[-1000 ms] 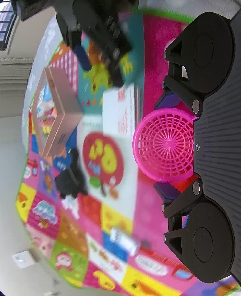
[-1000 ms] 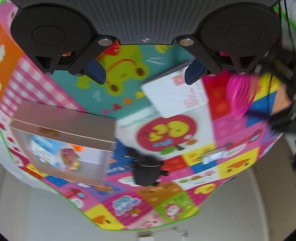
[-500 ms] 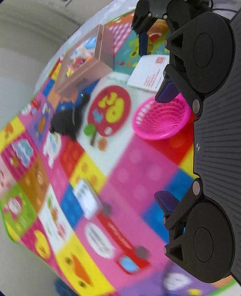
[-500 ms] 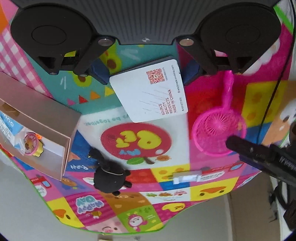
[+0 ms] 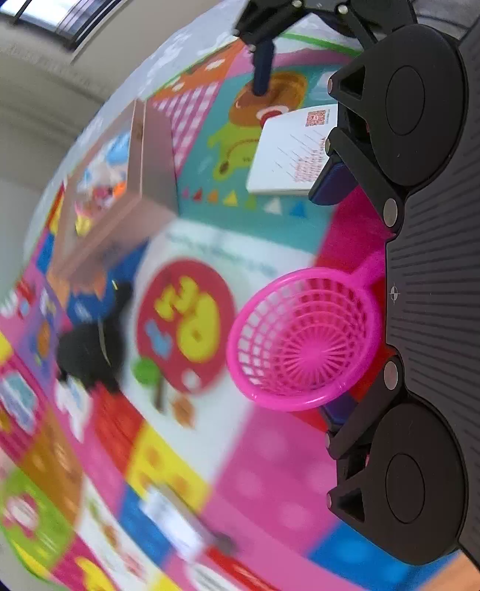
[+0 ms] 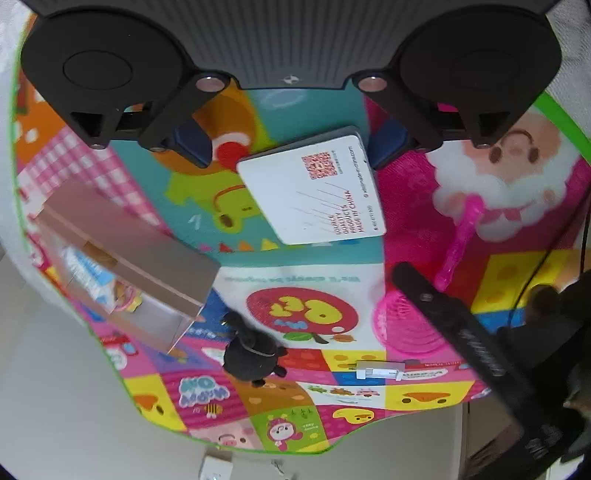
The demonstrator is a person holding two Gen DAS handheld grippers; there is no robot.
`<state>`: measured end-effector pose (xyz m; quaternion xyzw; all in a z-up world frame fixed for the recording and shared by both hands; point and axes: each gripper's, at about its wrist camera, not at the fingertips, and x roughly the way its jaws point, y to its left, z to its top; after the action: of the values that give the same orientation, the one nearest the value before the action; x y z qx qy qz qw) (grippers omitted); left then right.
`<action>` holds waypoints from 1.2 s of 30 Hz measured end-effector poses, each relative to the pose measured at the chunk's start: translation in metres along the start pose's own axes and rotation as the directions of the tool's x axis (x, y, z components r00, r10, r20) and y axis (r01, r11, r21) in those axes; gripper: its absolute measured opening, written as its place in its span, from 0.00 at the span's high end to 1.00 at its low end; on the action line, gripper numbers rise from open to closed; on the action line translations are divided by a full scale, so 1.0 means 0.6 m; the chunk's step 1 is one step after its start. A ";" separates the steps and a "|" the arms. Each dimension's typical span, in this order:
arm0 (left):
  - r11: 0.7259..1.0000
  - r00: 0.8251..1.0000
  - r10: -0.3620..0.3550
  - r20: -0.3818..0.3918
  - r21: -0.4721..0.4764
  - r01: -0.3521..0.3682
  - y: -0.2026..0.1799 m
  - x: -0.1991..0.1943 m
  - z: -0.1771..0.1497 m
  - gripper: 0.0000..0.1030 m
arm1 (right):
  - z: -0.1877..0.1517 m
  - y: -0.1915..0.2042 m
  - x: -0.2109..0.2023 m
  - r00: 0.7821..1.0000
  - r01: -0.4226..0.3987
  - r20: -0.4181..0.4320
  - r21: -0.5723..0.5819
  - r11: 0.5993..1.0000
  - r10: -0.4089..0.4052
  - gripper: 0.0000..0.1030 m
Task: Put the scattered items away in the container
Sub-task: 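Grasp and lift the pink net with left tool while right tool approaches white card, then grasp the white card with right tool while left tool holds the pink net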
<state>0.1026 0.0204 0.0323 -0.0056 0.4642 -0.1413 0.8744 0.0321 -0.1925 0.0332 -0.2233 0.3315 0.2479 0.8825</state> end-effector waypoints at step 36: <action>0.993 0.991 0.115 0.073 0.003 -0.116 0.000 -0.016 -0.091 0.00 | 0.071 -0.024 0.101 0.994 0.107 -0.078 0.464 0.879 -0.080 0.02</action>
<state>0.0531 0.0294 0.0092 0.0193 0.4311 -0.0917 0.8974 0.1008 -0.1620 0.0232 -0.0269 0.3949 0.1116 0.9115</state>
